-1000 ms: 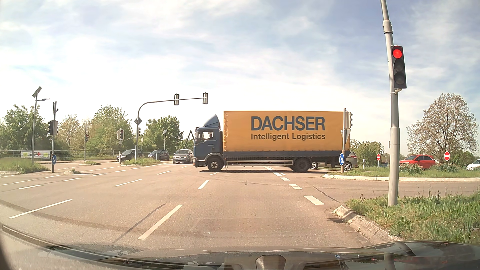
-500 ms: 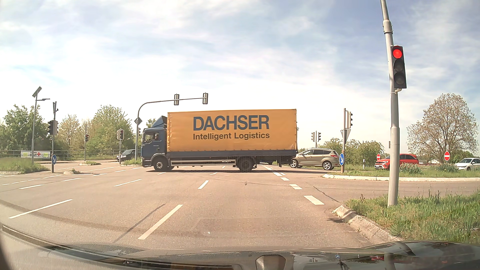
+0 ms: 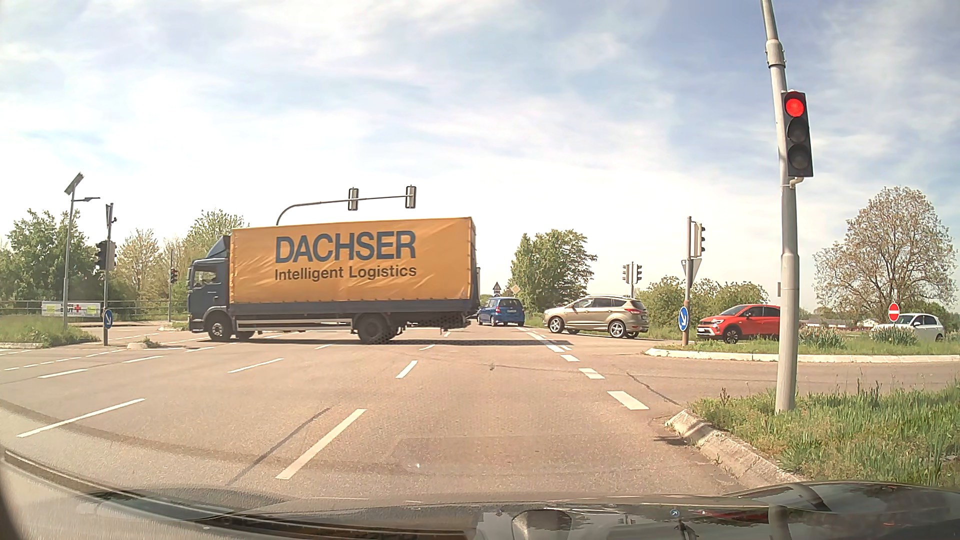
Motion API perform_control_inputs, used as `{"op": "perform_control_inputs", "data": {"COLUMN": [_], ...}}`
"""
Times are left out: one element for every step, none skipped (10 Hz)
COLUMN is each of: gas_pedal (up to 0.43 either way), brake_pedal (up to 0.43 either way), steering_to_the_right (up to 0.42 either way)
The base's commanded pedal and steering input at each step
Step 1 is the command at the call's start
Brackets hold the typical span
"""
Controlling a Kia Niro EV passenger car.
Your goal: Follow the waypoints while adhering to traffic rules and regulations
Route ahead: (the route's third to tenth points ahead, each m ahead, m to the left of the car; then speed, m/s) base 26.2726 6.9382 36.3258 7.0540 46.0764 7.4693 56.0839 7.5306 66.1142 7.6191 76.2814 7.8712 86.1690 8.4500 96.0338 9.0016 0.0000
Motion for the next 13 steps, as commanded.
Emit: {"op": "perform_control_inputs", "data": {"gas_pedal": [0.000, 0.000, 0.000, 0.000, 0.000, 0.000, 0.000, 0.000, 0.000, 0.000, 0.000, 0.000, 0.000], "brake_pedal": [0.220, 0.213, 0.213, 0.220, 0.213, 0.213, 0.213, 0.220, 0.213, 0.220, 0.220, 0.213, 0.213], "steering_to_the_right": [0.005, 0.005, 0.005, 0.006, 0.005, 0.005, 0.005, 0.006, 0.005, 0.006, 0.005, 0.005, 0.005]}}
